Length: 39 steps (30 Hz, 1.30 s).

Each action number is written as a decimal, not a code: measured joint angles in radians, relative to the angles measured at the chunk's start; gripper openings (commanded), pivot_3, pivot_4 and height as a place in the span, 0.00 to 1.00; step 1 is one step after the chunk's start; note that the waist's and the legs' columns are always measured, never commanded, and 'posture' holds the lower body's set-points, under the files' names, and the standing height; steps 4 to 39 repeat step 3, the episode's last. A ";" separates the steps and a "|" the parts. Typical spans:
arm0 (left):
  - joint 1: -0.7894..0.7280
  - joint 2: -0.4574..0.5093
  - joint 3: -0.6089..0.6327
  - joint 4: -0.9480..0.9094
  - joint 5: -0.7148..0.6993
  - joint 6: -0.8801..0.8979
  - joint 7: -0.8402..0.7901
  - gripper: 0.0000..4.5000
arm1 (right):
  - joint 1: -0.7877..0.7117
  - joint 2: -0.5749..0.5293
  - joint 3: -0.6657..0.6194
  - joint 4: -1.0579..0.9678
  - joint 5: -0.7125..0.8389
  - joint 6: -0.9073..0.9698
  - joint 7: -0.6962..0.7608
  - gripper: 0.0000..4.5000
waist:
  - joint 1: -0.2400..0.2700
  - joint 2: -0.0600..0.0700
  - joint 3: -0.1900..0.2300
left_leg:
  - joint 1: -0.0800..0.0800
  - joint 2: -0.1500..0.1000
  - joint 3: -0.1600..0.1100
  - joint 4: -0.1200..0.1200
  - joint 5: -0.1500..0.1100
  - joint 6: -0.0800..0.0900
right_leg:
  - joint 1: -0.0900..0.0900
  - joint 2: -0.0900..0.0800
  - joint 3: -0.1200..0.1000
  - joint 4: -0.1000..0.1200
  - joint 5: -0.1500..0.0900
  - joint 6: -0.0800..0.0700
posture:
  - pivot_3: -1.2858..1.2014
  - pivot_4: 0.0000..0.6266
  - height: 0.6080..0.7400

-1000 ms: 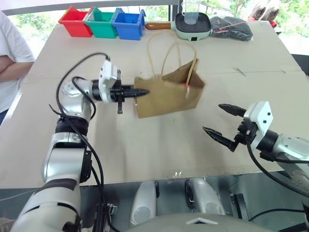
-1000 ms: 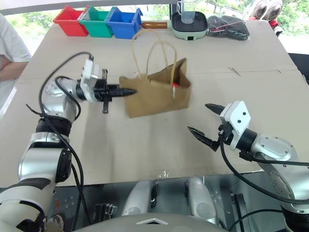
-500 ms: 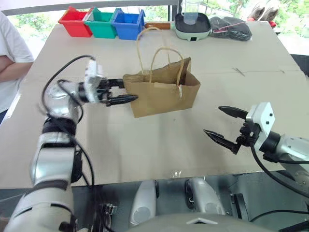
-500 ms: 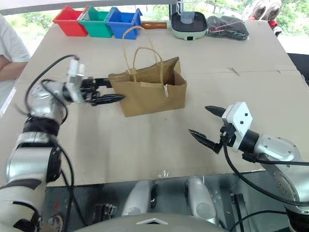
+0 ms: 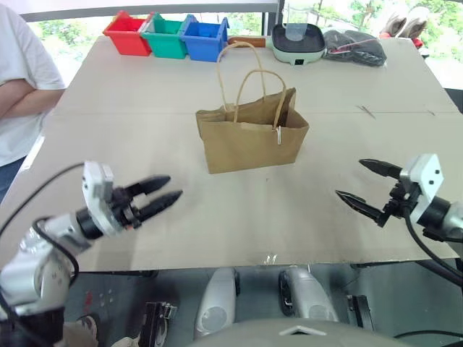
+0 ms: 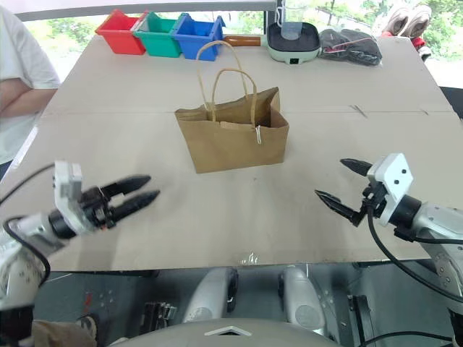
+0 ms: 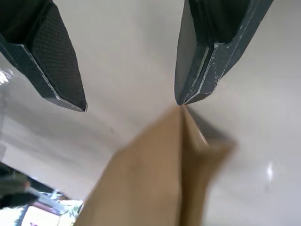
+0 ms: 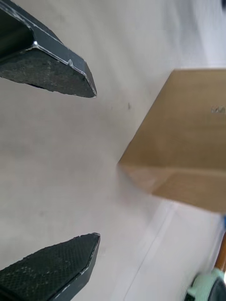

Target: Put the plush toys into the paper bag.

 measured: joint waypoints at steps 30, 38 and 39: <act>0.057 -0.038 -0.003 -0.054 0.028 -0.016 0.068 0.72 | 0.034 -0.009 -0.021 0.029 -0.015 -0.023 0.024 1.00 | 0.000 0.000 -0.001 | 0.002 0.000 0.002 0.001 0.000 0.000 | 0.001 0.002 0.001 0.000 -0.002 -0.003 | 0.52 0.24 1.00; 0.057 -0.038 -0.003 -0.054 0.028 -0.016 0.068 0.72 | 0.034 -0.009 -0.021 0.029 -0.015 -0.023 0.024 1.00 | 0.000 0.000 -0.001 | 0.002 0.000 0.002 0.001 0.000 0.000 | 0.001 0.002 0.001 0.000 -0.002 -0.003 | 0.52 0.24 1.00; 0.057 -0.038 -0.003 -0.054 0.028 -0.016 0.068 0.72 | 0.034 -0.009 -0.021 0.029 -0.015 -0.023 0.024 1.00 | 0.000 0.000 -0.001 | 0.002 0.000 0.002 0.001 0.000 0.000 | 0.001 0.002 0.001 0.000 -0.002 -0.003 | 0.52 0.24 1.00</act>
